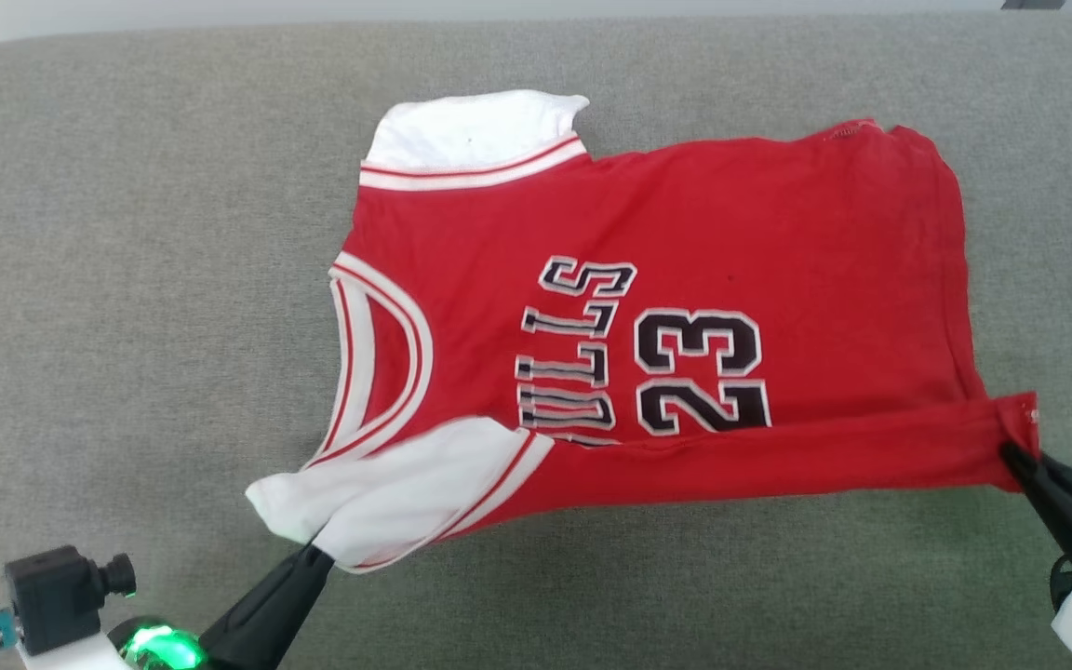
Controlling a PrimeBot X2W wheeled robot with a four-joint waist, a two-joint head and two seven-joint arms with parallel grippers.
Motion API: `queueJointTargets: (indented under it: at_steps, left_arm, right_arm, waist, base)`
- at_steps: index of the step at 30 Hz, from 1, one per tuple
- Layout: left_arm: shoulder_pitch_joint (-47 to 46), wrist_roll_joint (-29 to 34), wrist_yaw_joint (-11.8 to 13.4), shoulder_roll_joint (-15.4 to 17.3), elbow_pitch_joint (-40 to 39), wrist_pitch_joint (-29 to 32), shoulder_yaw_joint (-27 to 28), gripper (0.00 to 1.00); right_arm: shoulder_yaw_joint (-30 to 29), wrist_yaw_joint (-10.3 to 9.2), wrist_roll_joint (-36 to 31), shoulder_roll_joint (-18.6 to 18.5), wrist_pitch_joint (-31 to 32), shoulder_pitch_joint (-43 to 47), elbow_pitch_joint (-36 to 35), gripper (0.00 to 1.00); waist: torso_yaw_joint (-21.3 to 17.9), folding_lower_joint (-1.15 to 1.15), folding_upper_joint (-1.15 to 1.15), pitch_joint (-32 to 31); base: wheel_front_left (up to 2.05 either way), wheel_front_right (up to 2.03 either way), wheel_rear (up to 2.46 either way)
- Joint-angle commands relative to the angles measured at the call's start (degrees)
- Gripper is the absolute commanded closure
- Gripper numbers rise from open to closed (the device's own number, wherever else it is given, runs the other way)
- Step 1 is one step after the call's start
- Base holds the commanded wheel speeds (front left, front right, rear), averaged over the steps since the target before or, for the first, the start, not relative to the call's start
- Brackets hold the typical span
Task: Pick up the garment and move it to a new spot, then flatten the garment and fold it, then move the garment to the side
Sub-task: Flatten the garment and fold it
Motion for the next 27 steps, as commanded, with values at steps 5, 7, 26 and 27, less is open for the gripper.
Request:
queueJointTargets:
  at_steps: [5,7,26,27]
  left_arm:
    - [-7.32,0.58,0.11,-1.06,-0.06,0.98,-0.62,1.00]
    - [-11.40,0.48,0.11,-1.35,1.26,2.63,-1.51,1.00]
    - [-30.70,-2.60,0.11,-5.06,21.05,3.59,-9.45,1.00]
    - [-30.98,-2.79,0.11,-5.22,21.43,3.24,-9.89,1.00]
  right_arm:
    - [-1.26,-0.07,-0.36,2.61,1.38,-3.47,-1.78,1.00]
    - [-0.73,-0.07,-0.76,2.55,1.66,-5.40,-0.23,1.00]
    - [5.75,-0.07,-5.53,3.39,-6.41,-17.81,14.68,1.00]
    - [6.18,-0.06,-5.54,3.44,-6.86,-17.85,15.24,1.00]
  waist:
    - [-0.76,0.00,0.00,1.57]
    - [-1.19,0.00,0.00,2.35]
    - [-3.77,0.00,0.00,11.26]
    - [-3.76,0.00,0.00,11.35]
  base:
    - [0.00,0.00,0.00]
    - [0.00,0.00,0.00]
    - [0.00,0.00,0.00]
    - [0.00,0.00,0.00]
